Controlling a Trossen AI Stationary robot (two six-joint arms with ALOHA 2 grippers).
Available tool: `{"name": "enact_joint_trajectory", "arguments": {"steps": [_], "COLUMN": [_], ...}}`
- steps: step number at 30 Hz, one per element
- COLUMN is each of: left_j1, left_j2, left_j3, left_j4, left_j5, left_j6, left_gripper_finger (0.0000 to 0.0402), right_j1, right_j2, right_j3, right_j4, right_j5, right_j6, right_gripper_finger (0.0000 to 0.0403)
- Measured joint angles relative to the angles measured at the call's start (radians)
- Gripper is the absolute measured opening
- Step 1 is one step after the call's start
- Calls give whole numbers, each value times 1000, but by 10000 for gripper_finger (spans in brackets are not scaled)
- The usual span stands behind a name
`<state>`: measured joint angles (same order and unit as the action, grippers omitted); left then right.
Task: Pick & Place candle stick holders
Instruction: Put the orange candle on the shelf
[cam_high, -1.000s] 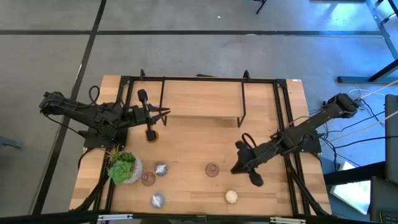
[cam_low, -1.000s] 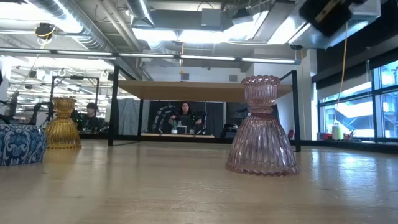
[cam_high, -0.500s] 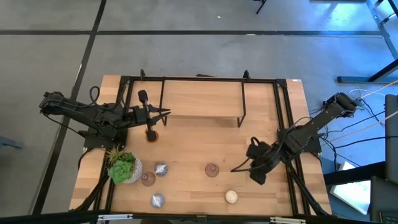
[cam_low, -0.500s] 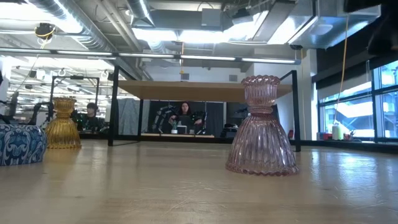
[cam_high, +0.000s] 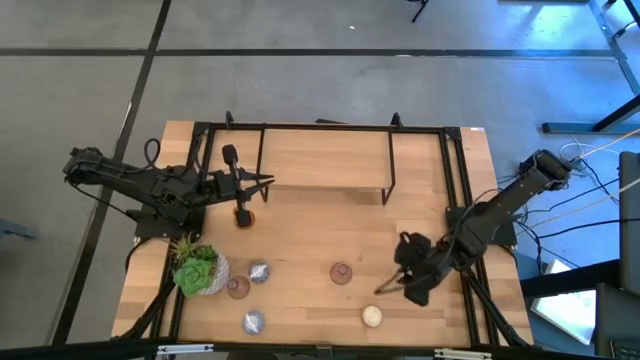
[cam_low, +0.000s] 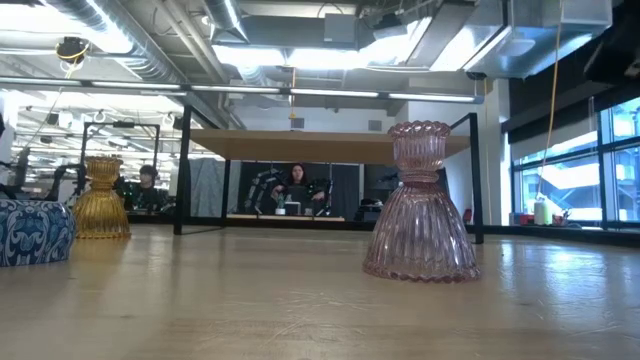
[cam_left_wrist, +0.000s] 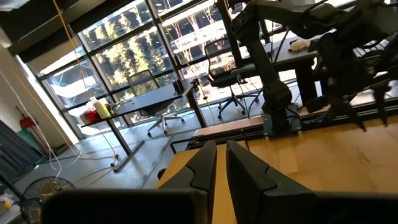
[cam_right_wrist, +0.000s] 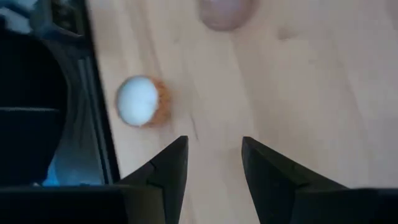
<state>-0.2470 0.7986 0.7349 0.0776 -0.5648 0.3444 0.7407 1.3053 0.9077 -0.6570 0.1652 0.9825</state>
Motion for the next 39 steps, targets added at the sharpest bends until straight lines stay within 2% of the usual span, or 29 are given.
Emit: {"name": "enact_joint_trajectory", "arguments": {"steps": [3, 7, 11, 14, 19, 21, 24, 27, 31, 35, 39], "left_j1": [0, 0, 2, 24, 79, 96, 106, 93, 37, -53, -127], "left_j2": [0, 0, 3, 11, 47, 68, 107, 151, 208, 241, 240], "left_j3": [0, 0, 0, 0, 1, 1, 1, 1, 1, 1, 1], "left_j4": [-1, 0, 10, 28, 29, 31, 29, 30, 92, 176, 210], "left_j5": [0, 1, 2, 27, 105, 123, 156, 248, 403, 484, 476], "left_j6": [8, 18, 36, 32, -52, -114, -214, -298, -399, -389, -296], "left_gripper_finger": [31, 31, 31, 31, 31, 31, 31, 31, 31, 31, 31], "right_j1": [71, 188, 286, 315, 313, 312, 312, 315, 315, 315, 314], "right_j2": [13, 18, 18, 24, 64, 82, 112, 135, 160, 169, 167], "right_j3": [0, -7, -82, -174, -275, -279, -256, -210, -152, -128, -126], "right_j4": [83, 109, 122, 225, 505, 595, 719, 797, 861, 999, 1056], "right_j5": [147, 430, 643, 728, 662, 672, 703, 731, 670, 614, 543], "right_j6": [-63, -68, 99, 324, 381, 371, 247, 106, -79, -183, -187], "right_gripper_finger": [155, 169, 193, 215, 247, 252, 253, 251, 250, 250, 250]}}
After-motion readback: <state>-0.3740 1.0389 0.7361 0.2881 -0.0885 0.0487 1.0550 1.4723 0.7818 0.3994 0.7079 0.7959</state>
